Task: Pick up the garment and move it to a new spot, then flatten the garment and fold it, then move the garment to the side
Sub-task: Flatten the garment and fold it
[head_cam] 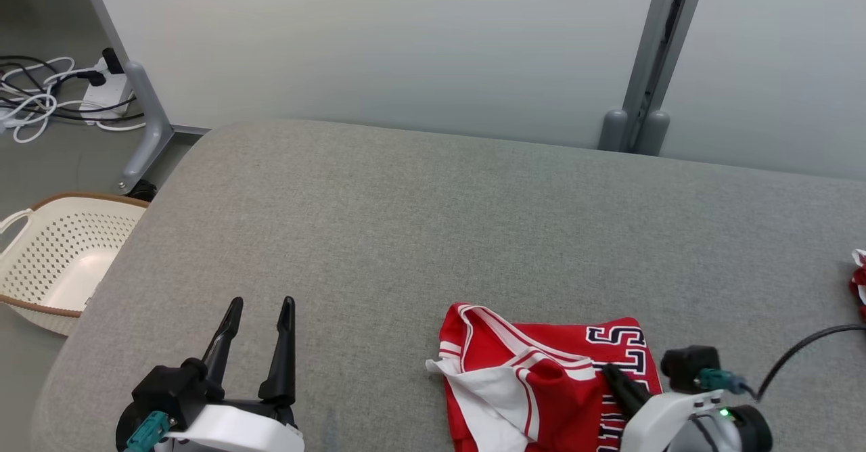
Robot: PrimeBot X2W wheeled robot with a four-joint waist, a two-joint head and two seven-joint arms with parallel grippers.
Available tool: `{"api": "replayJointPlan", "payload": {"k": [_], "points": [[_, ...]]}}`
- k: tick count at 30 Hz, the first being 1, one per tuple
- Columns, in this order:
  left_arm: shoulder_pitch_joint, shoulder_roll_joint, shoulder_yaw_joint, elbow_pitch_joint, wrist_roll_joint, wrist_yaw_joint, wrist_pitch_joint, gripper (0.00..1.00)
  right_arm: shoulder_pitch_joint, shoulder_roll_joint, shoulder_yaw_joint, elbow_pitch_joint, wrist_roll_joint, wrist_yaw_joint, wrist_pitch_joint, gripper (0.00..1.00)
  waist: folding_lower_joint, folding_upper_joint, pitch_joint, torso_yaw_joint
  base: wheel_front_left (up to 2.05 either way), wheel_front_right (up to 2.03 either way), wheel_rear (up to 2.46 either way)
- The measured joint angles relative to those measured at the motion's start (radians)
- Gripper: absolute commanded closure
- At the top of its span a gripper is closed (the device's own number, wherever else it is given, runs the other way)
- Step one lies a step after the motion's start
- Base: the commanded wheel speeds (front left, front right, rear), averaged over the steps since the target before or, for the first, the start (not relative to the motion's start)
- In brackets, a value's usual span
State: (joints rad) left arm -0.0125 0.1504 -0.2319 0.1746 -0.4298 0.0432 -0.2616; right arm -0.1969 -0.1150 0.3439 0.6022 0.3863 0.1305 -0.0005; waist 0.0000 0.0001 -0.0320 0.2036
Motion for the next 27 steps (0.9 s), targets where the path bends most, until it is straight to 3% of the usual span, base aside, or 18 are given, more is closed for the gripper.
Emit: {"api": "replayJointPlan", "payload": {"k": [13, 17, 21, 27], "points": [[0.003, -0.015, 0.021, 0.025, 0.015, -0.021, 0.000, 0.00, -0.019, 0.051, 0.378, -0.018, 0.150, 0.000, -0.003, 1.00, 0.0000, 0.0000, -0.002, 0.021, 0.00, 0.00, 0.00], [0.003, -0.020, 0.025, 0.027, 0.017, -0.026, 0.000, 0.00, -0.029, 0.053, 0.449, -0.044, 0.200, 0.000, -0.014, 1.00, 0.0000, 0.0000, 0.001, 0.019, 0.00, 0.00, 0.00], [0.003, -0.022, 0.036, 0.028, 0.023, -0.029, 0.000, 0.00, -0.072, 0.020, 0.472, -0.086, 0.238, 0.000, -0.074, 1.00, 0.0001, 0.0000, 0.003, 0.009, 0.00, 0.00, 0.00], [0.010, -0.031, 0.046, 0.025, 0.032, -0.030, 0.000, 0.00, -0.113, -0.042, 0.397, -0.133, 0.203, 0.000, -0.136, 1.00, 0.0000, 0.0000, 0.003, -0.020, 0.00, 0.00, 0.00]]}}
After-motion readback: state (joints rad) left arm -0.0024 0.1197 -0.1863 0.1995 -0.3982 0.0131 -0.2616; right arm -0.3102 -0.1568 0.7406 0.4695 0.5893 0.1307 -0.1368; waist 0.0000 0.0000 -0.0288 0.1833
